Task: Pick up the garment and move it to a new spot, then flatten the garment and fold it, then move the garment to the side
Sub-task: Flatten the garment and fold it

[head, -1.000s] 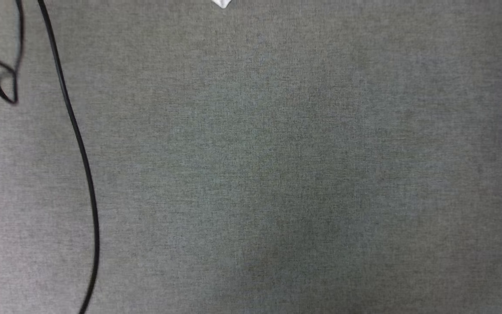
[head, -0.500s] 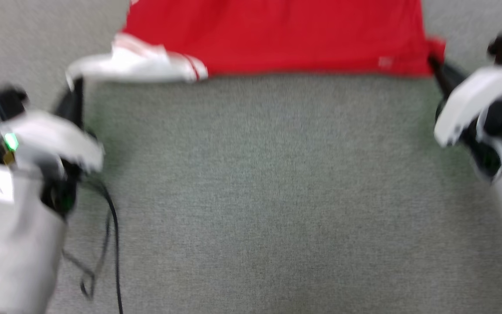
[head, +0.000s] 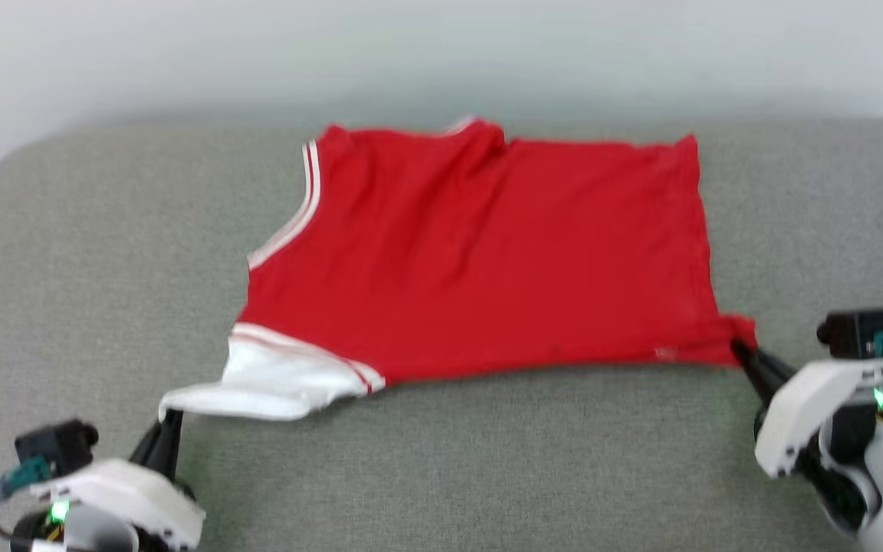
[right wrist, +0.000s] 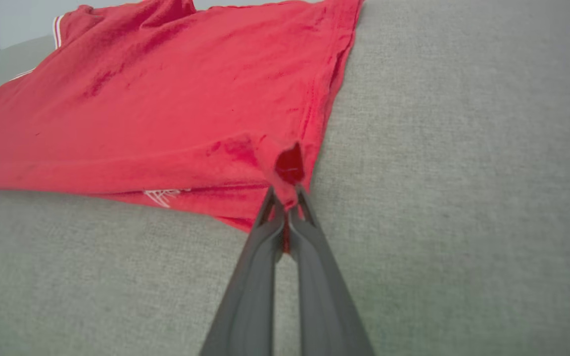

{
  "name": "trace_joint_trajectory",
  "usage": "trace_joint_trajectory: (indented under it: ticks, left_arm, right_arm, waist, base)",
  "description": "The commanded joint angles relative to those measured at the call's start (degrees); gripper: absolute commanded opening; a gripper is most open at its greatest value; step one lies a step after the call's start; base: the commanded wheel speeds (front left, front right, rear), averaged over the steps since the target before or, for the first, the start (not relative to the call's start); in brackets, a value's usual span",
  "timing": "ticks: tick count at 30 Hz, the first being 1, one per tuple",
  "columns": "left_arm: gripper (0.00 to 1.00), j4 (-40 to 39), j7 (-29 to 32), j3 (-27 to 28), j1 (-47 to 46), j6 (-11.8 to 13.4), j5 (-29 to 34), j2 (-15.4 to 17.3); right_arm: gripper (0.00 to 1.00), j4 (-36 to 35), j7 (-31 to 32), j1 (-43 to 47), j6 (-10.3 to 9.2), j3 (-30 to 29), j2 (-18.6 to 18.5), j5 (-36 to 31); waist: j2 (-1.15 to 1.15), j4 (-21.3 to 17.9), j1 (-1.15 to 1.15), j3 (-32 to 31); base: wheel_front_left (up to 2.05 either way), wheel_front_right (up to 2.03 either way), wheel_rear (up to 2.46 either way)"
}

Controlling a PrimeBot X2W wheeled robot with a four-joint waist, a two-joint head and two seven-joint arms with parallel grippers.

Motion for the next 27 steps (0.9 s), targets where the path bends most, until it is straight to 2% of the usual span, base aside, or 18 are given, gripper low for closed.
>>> trace_joint_trajectory:
  ticks: [1,11,17,21,27]
  left_arm:
    - [0.00,-1.3,0.5,0.5,2.3,1.2,-0.4,1.0]
    - [0.00,-17.1,6.3,0.9,20.8,8.4,-3.2,4.0]
    - [0.00,-24.8,9.5,1.0,27.1,10.1,-5.0,5.7]
    - [0.00,-28.5,10.7,1.5,27.8,11.0,-5.0,7.1]
    - [0.00,-30.7,11.1,0.6,21.3,11.0,-2.7,7.2]
  right_arm:
    - [0.00,-0.7,0.0,2.5,-0.12,-0.7,-0.7,-0.2]
    - [0.00,-12.6,3.8,21.1,-0.12,-7.6,1.3,-3.4]
    - [0.00,-21.3,8.4,29.7,-0.11,-12.4,3.5,-6.8]
    - [0.00,-26.0,11.5,33.3,-0.11,-15.4,5.1,-8.6]
    - [0.00,-31.0,13.8,32.3,-0.10,-18.8,8.1,-10.8]
  waist:
    - [0.00,0.6,0.02,-3.0]
    - [0.00,1.7,0.02,-7.7]
    - [0.00,2.2,0.02,-7.7]
    - [0.00,2.4,0.02,-7.0]
    - [0.00,2.5,0.02,-4.3]
  base:
    - [0.00,0.00,0.00]
    - [0.00,0.00,0.00]
    - [0.00,0.00,0.00]
    - [0.00,0.00,0.00]
    - [0.00,0.00,0.00]
